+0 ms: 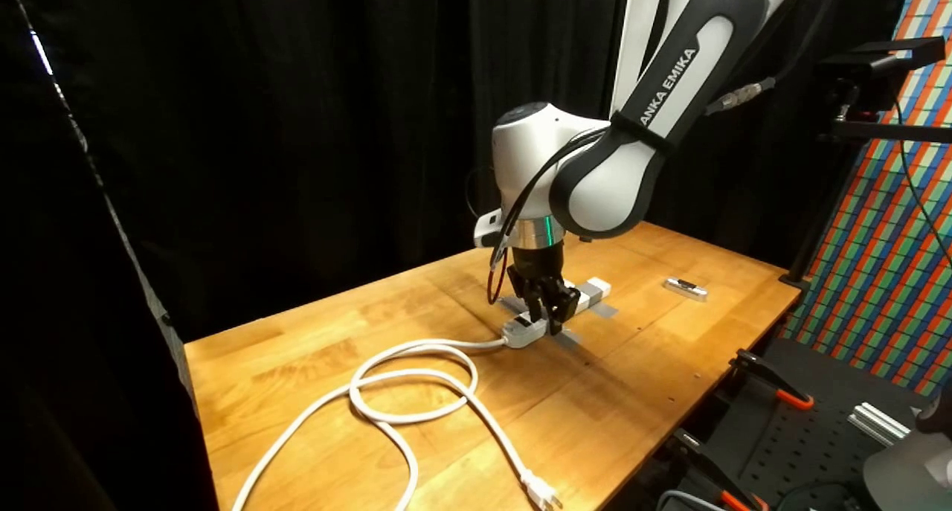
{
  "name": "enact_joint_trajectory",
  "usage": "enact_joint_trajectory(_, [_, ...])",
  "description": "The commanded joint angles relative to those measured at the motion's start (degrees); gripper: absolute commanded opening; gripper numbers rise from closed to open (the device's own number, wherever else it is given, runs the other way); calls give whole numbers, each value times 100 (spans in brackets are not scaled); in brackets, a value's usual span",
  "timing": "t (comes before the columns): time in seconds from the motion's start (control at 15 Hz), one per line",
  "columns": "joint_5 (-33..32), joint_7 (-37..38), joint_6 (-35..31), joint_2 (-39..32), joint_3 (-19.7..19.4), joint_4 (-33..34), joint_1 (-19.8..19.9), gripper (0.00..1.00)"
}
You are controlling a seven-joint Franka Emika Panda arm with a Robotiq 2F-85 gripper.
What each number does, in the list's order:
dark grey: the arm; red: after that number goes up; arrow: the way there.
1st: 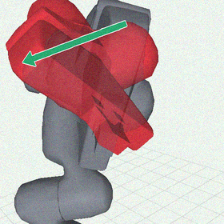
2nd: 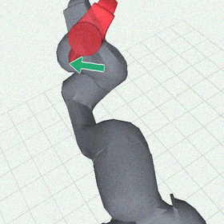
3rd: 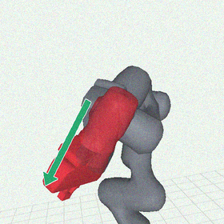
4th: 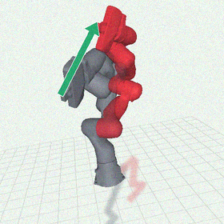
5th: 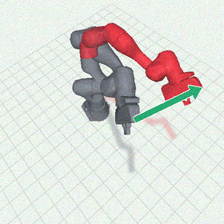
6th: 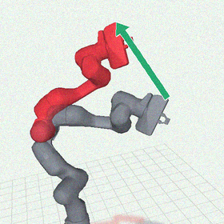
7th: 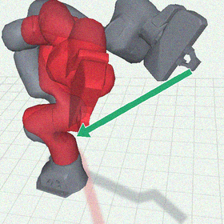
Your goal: Move the charging adaptor backwards, place the adaptor on the extension cable
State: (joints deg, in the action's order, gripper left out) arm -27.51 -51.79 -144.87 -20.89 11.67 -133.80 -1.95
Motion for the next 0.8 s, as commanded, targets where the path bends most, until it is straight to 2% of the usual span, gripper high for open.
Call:
enact_joint_trajectory(0.0, [494, -195, -344, 963, 88, -517, 15, 23])
enact_joint_trajectory(0.33, [702, -137, -337, 1424, -213, -473, 20, 23])
enact_joint_trajectory(0.47, [755, -130, -350, 1443, -361, -425, 37, 23])
enact_joint_trajectory(0.73, [425, 167, -373, 1227, -666, -283, 10, 23])
